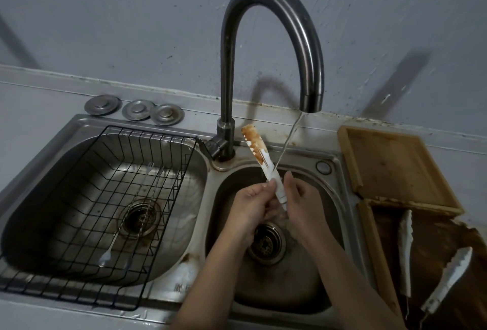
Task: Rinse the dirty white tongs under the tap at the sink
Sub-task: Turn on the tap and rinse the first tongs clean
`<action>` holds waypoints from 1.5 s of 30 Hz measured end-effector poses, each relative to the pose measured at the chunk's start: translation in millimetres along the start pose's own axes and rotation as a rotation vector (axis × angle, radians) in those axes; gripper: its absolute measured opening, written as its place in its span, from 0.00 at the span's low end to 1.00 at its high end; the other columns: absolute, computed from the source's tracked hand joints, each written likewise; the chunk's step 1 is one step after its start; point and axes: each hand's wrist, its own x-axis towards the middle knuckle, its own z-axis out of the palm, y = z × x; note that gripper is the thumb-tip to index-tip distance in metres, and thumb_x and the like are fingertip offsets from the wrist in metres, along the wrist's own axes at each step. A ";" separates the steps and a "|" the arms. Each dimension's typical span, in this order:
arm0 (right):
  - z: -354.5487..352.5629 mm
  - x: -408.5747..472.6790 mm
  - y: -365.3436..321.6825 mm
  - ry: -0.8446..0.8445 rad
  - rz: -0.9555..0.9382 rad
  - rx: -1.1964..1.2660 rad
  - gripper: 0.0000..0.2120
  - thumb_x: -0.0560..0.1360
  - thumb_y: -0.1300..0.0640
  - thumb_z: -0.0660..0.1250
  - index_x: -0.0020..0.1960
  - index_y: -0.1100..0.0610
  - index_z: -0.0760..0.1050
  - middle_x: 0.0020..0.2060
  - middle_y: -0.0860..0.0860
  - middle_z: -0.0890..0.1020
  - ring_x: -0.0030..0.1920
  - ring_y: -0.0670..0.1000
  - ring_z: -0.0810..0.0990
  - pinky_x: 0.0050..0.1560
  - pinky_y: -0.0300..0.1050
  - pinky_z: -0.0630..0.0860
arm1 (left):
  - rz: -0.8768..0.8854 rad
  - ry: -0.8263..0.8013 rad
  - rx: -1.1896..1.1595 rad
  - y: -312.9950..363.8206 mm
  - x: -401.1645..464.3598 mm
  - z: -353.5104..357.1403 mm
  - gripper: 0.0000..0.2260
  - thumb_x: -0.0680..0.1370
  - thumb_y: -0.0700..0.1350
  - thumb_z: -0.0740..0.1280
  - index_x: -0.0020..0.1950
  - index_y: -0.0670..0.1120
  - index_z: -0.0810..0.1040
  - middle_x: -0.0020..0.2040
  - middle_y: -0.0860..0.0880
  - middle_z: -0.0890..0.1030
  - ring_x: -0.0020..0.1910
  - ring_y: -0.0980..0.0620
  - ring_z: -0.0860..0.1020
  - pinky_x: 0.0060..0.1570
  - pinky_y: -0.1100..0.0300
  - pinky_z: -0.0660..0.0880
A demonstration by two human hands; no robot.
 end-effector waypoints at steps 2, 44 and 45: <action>-3.1 0.7 -0.6 -0.020 -0.029 -0.055 0.17 0.78 0.46 0.56 0.41 0.52 0.78 0.25 0.47 0.77 0.24 0.39 0.75 0.23 0.32 0.71 | 0.002 0.001 -0.002 -1.0 0.3 -0.5 0.13 0.77 0.46 0.65 0.49 0.36 0.81 0.42 0.35 0.81 0.36 0.44 0.79 0.42 0.52 0.76; -34.3 -16.4 2.2 0.031 -0.365 -0.905 0.18 0.77 0.45 0.59 0.29 0.48 0.66 0.21 0.46 0.69 0.23 0.44 0.68 0.25 0.37 0.60 | -0.267 0.106 -0.435 -13.0 10.2 11.2 0.14 0.77 0.49 0.65 0.47 0.38 0.79 0.35 0.43 0.86 0.34 0.50 0.85 0.41 0.57 0.82; -37.1 -16.5 4.3 0.019 -0.368 -0.912 0.19 0.76 0.45 0.59 0.28 0.47 0.65 0.21 0.46 0.69 0.23 0.44 0.68 0.25 0.38 0.61 | -0.282 0.110 -0.417 -13.6 10.4 10.1 0.17 0.78 0.53 0.62 0.48 0.39 0.78 0.33 0.43 0.85 0.33 0.50 0.85 0.41 0.56 0.82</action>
